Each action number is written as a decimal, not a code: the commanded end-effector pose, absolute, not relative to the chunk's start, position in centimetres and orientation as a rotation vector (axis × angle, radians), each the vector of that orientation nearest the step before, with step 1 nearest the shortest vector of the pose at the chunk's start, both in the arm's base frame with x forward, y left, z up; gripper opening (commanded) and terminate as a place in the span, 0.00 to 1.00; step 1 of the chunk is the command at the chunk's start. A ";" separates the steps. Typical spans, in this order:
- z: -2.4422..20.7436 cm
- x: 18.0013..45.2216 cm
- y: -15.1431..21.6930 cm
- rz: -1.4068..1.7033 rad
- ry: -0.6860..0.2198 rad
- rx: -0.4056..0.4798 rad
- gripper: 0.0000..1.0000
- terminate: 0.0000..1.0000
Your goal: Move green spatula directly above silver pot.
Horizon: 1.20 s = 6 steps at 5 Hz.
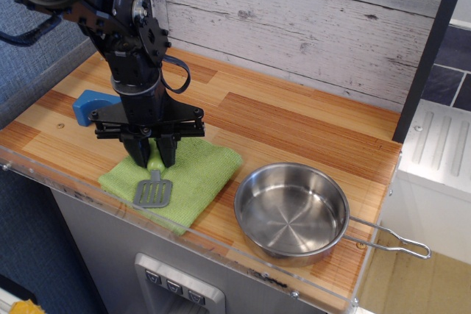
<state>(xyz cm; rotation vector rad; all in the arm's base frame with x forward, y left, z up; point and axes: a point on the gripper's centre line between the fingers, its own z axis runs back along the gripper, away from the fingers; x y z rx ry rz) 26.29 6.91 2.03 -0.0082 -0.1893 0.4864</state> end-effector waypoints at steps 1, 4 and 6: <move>7.4 28.4 5.1 0.438 -0.346 -0.031 0.00 0.00; 13.8 35.0 0.3 0.388 -0.510 -0.121 0.00 0.00; 11.7 38.0 -5.9 0.302 -0.485 -0.184 0.00 0.00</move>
